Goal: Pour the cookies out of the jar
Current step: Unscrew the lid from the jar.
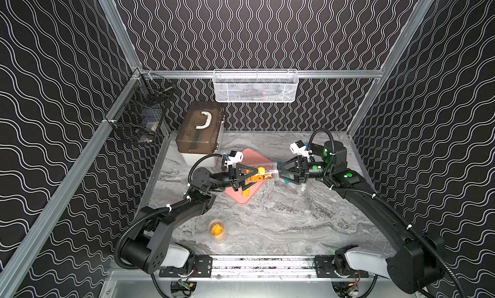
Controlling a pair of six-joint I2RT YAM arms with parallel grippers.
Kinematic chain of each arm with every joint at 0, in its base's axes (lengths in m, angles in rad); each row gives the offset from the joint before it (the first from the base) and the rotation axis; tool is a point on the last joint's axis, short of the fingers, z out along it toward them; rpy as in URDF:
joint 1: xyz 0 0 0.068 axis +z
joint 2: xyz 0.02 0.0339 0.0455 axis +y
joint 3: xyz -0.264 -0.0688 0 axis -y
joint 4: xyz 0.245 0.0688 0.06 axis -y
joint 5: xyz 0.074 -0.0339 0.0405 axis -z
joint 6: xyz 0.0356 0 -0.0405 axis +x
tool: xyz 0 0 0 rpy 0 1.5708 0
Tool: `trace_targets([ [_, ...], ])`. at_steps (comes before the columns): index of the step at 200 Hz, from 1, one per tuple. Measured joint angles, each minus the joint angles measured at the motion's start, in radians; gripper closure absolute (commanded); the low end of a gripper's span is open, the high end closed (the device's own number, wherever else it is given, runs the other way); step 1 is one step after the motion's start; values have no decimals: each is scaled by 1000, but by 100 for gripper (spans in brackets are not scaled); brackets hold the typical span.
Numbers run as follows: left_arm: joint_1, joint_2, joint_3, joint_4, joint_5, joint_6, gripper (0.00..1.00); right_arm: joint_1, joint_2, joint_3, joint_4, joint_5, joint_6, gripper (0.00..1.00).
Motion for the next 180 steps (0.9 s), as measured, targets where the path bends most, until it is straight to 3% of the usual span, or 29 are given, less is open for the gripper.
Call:
trace_targets([
  [138, 0, 10, 1, 46, 1, -18, 47, 51, 24, 36, -67, 27, -38, 28],
  [180, 0, 5, 1, 43, 5, -18, 47, 51, 22, 41, -79, 32, -53, 25],
])
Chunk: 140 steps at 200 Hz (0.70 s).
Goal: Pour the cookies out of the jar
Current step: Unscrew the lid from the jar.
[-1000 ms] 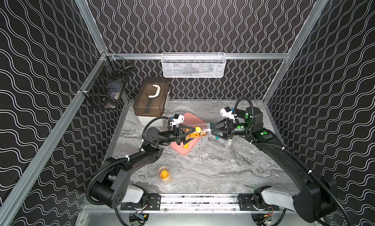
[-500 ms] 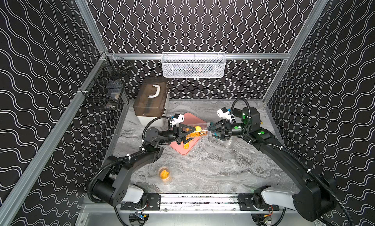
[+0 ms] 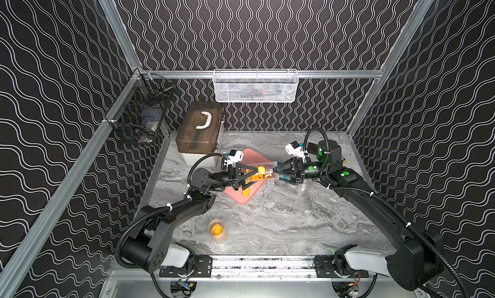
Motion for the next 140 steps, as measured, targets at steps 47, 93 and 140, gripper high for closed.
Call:
trace_targets([
  [47, 0, -23, 0, -43, 19, 5, 47, 0, -3, 0, -1, 6, 0, 23],
  [93, 0, -29, 0, -59, 25, 23, 47, 0, -3, -8, 18, 7, 9, 28],
  [140, 0, -24, 0, -54, 26, 18, 47, 0, -7, -25, 45, 8, 40, 35],
])
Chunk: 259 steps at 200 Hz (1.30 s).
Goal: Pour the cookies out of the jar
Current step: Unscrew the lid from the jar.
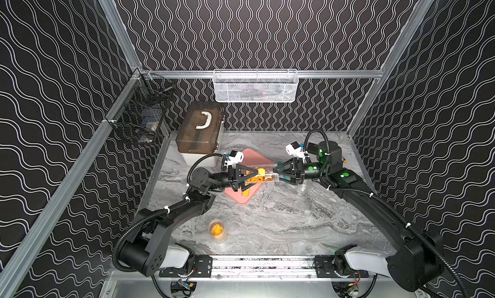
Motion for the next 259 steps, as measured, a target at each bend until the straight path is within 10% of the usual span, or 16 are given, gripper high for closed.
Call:
trace_targets([
  [259, -6, 16, -8, 64, 69, -43, 48, 8, -131, -136, 76, 77, -288, 37],
])
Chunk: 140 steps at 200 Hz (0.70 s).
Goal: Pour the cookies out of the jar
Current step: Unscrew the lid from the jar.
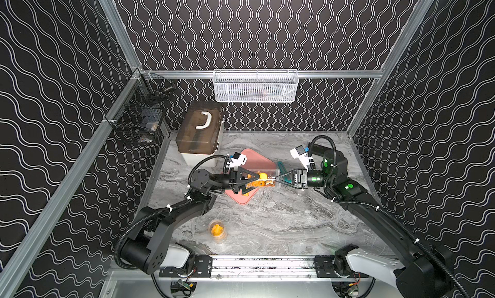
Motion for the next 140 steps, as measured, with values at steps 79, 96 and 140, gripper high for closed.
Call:
trace_targets([
  [79, 7, 32, -7, 74, 26, -77, 48, 5, -46, -70, 85, 52, -47, 38],
  [96, 8, 32, -7, 79, 28, -80, 48, 6, -55, -82, 101, 61, -63, 37],
  [140, 13, 32, -5, 82, 45, -98, 48, 4, -77, -108, 141, 76, -141, 37],
])
